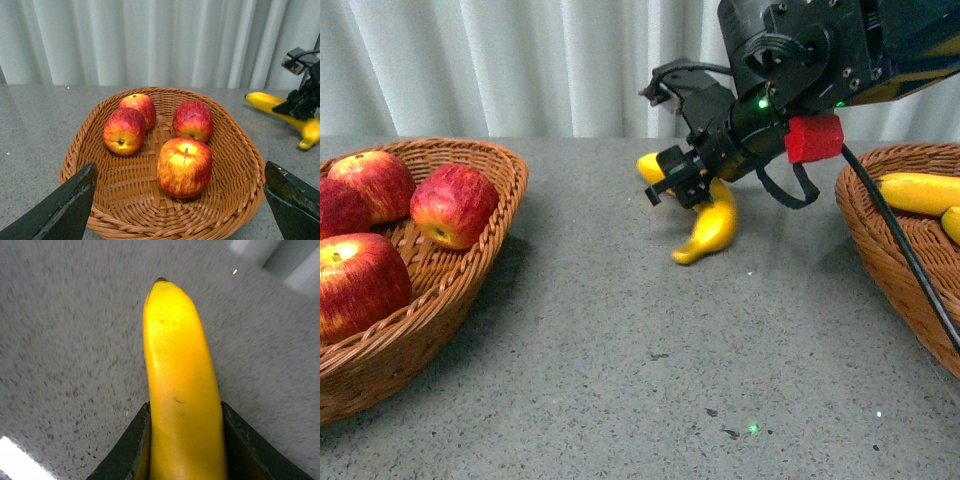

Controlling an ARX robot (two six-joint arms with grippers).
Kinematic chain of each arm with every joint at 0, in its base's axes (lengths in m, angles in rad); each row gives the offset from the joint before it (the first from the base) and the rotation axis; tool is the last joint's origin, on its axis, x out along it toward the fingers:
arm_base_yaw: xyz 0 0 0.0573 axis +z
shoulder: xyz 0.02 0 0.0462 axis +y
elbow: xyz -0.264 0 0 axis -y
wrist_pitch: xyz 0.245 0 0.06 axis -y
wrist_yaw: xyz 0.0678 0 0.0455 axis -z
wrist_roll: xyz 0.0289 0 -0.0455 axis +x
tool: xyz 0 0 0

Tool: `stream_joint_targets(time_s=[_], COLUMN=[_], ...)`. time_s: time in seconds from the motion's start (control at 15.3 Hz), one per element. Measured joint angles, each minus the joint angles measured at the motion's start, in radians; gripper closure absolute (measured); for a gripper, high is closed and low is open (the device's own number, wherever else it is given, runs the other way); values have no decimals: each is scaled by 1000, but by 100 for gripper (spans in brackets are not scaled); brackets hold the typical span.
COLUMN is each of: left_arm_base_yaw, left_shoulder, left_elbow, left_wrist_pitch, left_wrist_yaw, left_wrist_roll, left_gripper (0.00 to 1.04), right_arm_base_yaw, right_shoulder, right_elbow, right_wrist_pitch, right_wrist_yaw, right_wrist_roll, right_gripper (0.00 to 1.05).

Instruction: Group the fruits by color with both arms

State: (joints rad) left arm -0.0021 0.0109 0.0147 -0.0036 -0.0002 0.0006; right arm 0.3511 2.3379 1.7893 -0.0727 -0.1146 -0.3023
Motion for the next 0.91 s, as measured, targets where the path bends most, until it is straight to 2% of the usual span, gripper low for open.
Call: stream_joint_targets(time_s=[0.07, 0.26, 0.39, 0.52, 0.72, 0.78, 0.91], left_arm_base_yaw=[0, 0, 0, 0, 0, 0, 0], left_shoulder=[0, 0, 0, 0, 0, 0, 0], left_elbow=[0, 0, 0, 0, 0, 0, 0], left_wrist_pitch=[0, 0, 0, 0, 0, 0, 0], left_wrist_yaw=[0, 0, 0, 0, 0, 0, 0], left_wrist_roll=[0, 0, 0, 0, 0, 0, 0], left_gripper=[7, 7, 7, 7, 7, 7, 7], right_arm_base_yaw=[-8, -93, -192, -322, -490, -515, -513], right_shoulder=[-44, -332, -550, -697, -751, -754, -790], right_elbow=[-27, -215, -408, -602, -783, -817, -850], right_wrist_pitch=[45, 195, 227, 182, 133, 109, 87], right_wrist_yaw=[-3, -68, -77, -110, -140, -149, -196], right_wrist_roll=[29, 115, 22, -134, -311, -356, -388], right_gripper=[72, 72, 72, 72, 73, 68, 42])
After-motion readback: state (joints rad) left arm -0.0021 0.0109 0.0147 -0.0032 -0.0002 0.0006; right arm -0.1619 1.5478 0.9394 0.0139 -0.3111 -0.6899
